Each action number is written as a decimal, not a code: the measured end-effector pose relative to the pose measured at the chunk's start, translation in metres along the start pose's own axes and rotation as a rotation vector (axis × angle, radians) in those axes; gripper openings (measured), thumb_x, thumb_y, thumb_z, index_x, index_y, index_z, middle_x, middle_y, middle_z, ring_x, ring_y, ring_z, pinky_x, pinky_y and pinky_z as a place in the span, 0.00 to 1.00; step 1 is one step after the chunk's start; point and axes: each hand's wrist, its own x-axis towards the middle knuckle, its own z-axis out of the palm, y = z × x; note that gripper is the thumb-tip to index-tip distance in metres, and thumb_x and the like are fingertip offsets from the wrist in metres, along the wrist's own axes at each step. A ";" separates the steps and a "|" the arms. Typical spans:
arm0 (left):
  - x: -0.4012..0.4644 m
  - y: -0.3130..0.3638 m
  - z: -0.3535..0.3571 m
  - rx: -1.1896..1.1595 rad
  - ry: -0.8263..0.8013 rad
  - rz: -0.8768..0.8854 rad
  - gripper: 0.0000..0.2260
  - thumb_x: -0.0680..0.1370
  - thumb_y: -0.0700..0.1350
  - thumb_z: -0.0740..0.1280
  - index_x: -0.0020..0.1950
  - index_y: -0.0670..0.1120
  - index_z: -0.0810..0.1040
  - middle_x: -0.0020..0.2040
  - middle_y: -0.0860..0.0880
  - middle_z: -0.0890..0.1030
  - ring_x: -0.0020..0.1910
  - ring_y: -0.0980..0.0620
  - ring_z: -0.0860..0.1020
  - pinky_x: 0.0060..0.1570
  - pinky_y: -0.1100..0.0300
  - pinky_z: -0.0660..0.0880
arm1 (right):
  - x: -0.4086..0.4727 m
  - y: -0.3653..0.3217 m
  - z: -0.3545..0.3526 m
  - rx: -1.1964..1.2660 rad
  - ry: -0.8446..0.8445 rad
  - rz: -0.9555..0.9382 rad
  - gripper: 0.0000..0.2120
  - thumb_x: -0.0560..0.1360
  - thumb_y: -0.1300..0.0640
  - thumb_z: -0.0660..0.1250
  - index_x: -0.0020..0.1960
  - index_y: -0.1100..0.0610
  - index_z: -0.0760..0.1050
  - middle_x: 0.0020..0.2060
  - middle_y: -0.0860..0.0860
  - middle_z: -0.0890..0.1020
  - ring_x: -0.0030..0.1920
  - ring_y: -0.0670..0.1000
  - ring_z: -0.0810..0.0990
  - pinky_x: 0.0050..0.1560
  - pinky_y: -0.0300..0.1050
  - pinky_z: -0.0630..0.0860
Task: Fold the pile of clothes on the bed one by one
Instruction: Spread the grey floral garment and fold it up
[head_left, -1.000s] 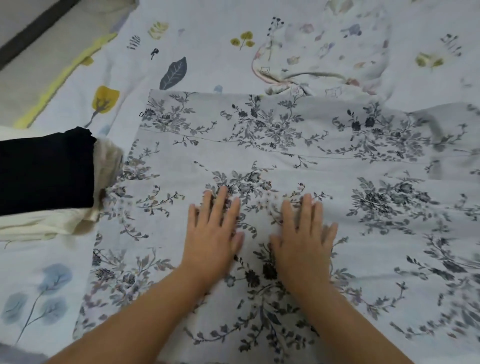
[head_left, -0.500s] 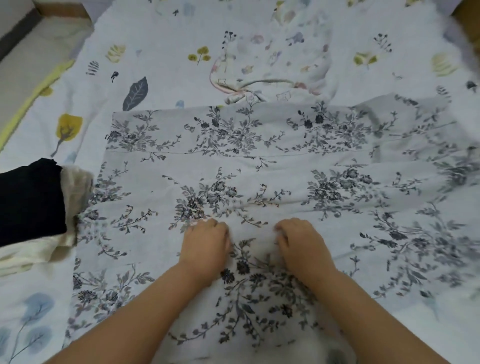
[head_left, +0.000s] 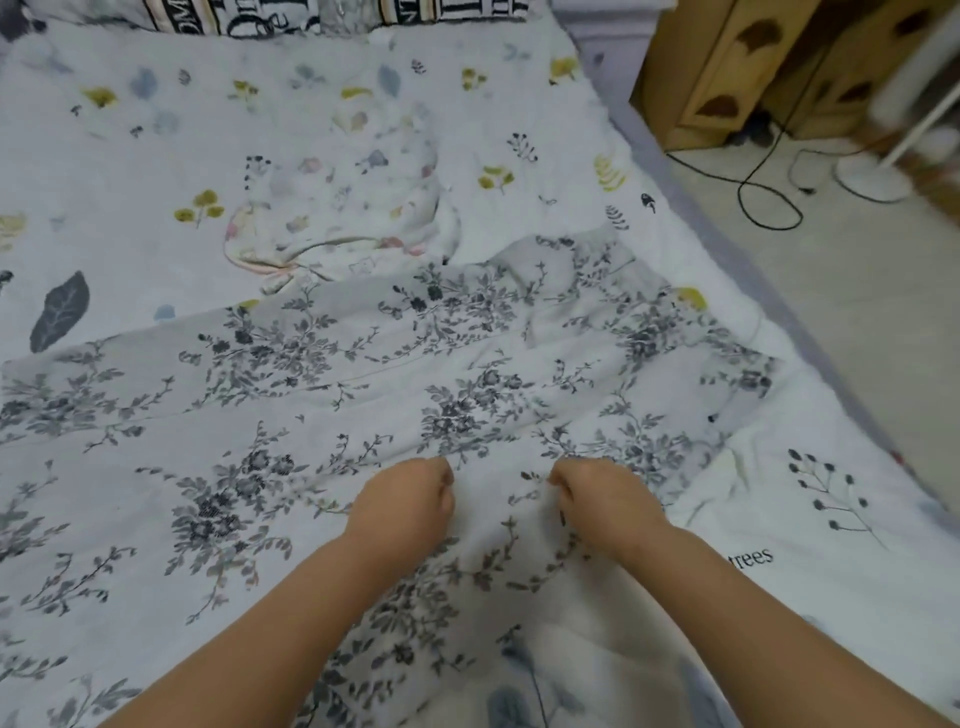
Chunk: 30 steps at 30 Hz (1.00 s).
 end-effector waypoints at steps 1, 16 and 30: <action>0.003 0.010 0.001 0.002 -0.007 0.008 0.11 0.81 0.45 0.54 0.55 0.46 0.75 0.50 0.49 0.79 0.44 0.50 0.74 0.41 0.60 0.68 | -0.001 0.012 -0.003 -0.011 0.003 0.012 0.10 0.78 0.61 0.54 0.53 0.57 0.73 0.49 0.54 0.78 0.51 0.56 0.76 0.45 0.45 0.71; 0.079 0.171 0.082 -0.033 -0.005 0.011 0.10 0.80 0.44 0.54 0.53 0.45 0.75 0.51 0.48 0.77 0.49 0.49 0.74 0.47 0.59 0.70 | 0.020 0.221 -0.038 -0.206 0.163 0.065 0.17 0.75 0.65 0.57 0.64 0.57 0.69 0.61 0.56 0.72 0.62 0.56 0.69 0.56 0.45 0.68; 0.124 0.210 0.165 0.120 -0.142 -0.021 0.34 0.79 0.59 0.53 0.76 0.49 0.37 0.77 0.51 0.37 0.75 0.50 0.37 0.73 0.49 0.39 | 0.097 0.284 -0.028 -0.344 0.200 -0.098 0.33 0.79 0.59 0.57 0.77 0.48 0.42 0.76 0.54 0.42 0.76 0.57 0.41 0.73 0.58 0.42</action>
